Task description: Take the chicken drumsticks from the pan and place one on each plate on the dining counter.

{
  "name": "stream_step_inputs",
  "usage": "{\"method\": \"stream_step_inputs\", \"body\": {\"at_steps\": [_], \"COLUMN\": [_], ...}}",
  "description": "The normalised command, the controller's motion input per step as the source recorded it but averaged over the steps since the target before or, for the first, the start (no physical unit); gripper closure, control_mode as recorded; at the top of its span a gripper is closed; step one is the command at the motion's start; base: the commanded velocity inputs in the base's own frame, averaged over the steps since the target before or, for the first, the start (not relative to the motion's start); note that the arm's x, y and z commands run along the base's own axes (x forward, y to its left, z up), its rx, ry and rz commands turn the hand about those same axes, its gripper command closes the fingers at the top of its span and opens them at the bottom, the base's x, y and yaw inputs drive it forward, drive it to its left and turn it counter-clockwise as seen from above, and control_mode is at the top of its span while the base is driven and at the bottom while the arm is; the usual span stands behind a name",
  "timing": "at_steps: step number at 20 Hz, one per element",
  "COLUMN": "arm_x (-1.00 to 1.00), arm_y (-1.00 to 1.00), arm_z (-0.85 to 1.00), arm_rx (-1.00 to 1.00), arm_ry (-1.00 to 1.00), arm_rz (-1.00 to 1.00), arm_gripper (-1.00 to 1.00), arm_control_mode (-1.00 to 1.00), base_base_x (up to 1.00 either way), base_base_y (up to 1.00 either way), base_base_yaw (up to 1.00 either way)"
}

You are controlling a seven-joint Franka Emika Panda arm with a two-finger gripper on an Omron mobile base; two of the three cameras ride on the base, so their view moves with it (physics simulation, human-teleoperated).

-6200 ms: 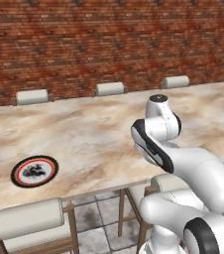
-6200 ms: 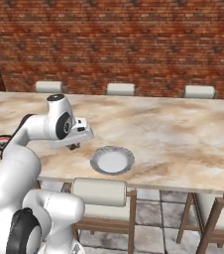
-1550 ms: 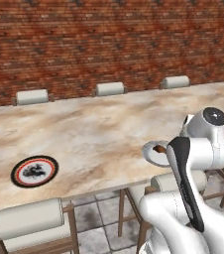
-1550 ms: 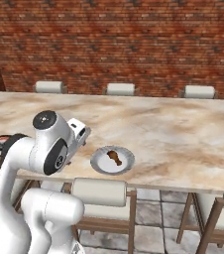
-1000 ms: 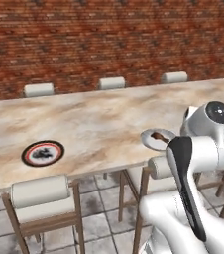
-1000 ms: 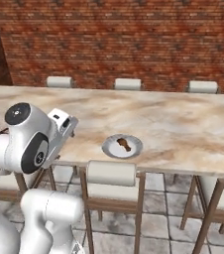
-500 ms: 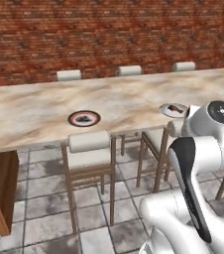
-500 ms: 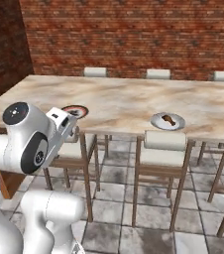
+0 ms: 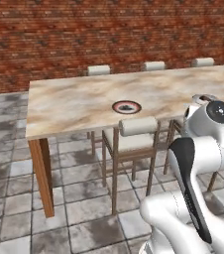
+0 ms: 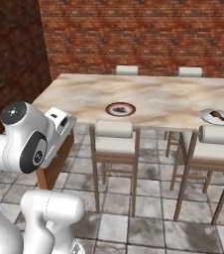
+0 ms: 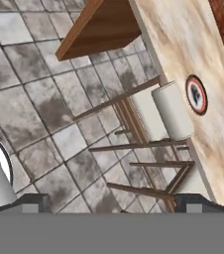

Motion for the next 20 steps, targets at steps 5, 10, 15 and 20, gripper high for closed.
{"method": "stream_step_inputs", "body": {"at_steps": [5, 10, 15, 20], "arm_x": [0.0, 0.0, 0.0, 0.0], "arm_y": [0.0, 0.0, 0.0, 0.0], "arm_z": [0.0, 0.0, 0.0, 0.0], "arm_rx": [0.0, 0.0, 0.0, 0.0], "arm_ry": [0.0, 0.0, 0.0, 0.0], "arm_rz": [0.0, 0.0, 0.0, 0.0], "arm_gripper": [-1.0, -1.0, -1.0, -1.0], "arm_control_mode": [1.0, 1.0, 1.0, 1.0], "base_base_x": [0.03, 0.23, 0.3, 0.33], "base_base_y": [1.0, 1.0, 1.0, 1.0], "base_base_yaw": [-0.15, -0.22, -0.22, -0.24]}}
